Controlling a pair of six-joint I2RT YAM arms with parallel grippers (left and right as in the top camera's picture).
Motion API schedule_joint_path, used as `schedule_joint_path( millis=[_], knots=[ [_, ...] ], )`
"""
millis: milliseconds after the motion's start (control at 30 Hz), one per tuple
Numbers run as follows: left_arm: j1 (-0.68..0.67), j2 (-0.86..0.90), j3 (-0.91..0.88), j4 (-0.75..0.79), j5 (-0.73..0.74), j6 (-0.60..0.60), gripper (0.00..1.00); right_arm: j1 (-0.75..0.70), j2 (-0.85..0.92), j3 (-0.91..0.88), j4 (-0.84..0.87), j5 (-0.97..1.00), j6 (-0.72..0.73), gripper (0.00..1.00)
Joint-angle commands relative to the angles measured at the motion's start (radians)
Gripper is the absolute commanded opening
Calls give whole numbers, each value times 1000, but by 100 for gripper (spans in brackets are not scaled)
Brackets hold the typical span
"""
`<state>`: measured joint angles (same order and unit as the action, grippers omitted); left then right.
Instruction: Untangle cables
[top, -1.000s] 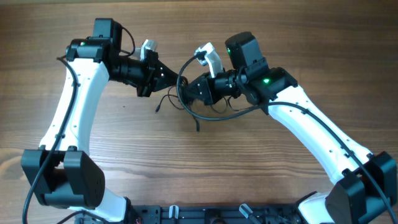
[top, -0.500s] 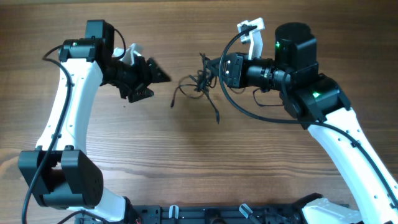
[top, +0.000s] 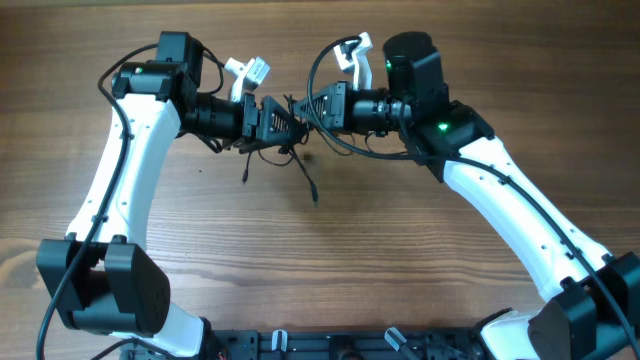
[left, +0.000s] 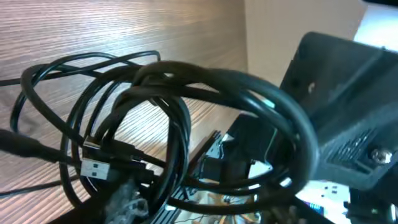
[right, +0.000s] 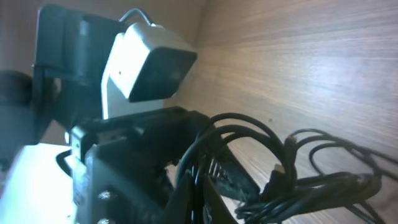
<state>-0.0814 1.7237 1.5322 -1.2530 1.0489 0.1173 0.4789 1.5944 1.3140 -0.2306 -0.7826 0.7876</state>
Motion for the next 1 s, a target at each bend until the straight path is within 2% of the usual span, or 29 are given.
schedule_joint_path(
  millis=[0, 167, 233, 267, 367, 400, 467, 600, 633, 700, 733, 767, 800, 833, 900, 967],
  knots=[
    [-1, -9, 5, 3, -53, 10, 51, -2, 3, 14, 13, -58, 54, 4],
    [-1, -9, 5, 3, -55, 10, 19, -2, 3, 14, 13, -74, 62, 4],
    [-1, -9, 5, 3, -51, 10, 15, -2, 4, 14, 13, -81, 77, 4],
    [-1, -9, 5, 3, -50, 10, 4, -2, 4, 14, 12, -81, 76, 4],
    [-1, -9, 5, 0, -52, 6, 4, -10, 4, 14, -5, -67, 40, 4],
    [8, -9, 5, 5, -77, -42, 4, -22, 4, 14, -42, -42, 18, 4],
    [53, -9, 5, 16, -204, -222, 4, -58, 4, 14, -186, 89, -2, 4],
    [153, -9, 5, 11, -220, -290, 4, -124, 4, 14, -414, 310, -82, 4],
    [165, -9, 5, 11, -220, -295, 4, -134, 4, 14, -437, 313, -93, 4],
    [166, -9, 5, 11, -220, -293, 4, -136, 4, 13, -382, 89, -100, 4],
    [157, -9, 5, 12, -221, -293, 9, -136, 4, 14, -259, -196, -69, 4],
    [150, -9, 5, 15, -221, -293, 23, -135, 4, 13, -114, -365, -27, 4],
    [144, -9, 5, 17, -221, -294, 32, -133, 4, 14, -5, -426, 6, 4],
    [142, -9, 5, 16, -220, -294, 39, -134, 4, 14, 80, -394, 16, 4],
    [142, -9, 5, -1, -221, -293, 50, -130, 4, 13, -163, -81, -21, 4],
    [142, -9, 5, -14, -221, -293, 53, -108, 10, 13, -427, 302, -55, 4]
  ],
)
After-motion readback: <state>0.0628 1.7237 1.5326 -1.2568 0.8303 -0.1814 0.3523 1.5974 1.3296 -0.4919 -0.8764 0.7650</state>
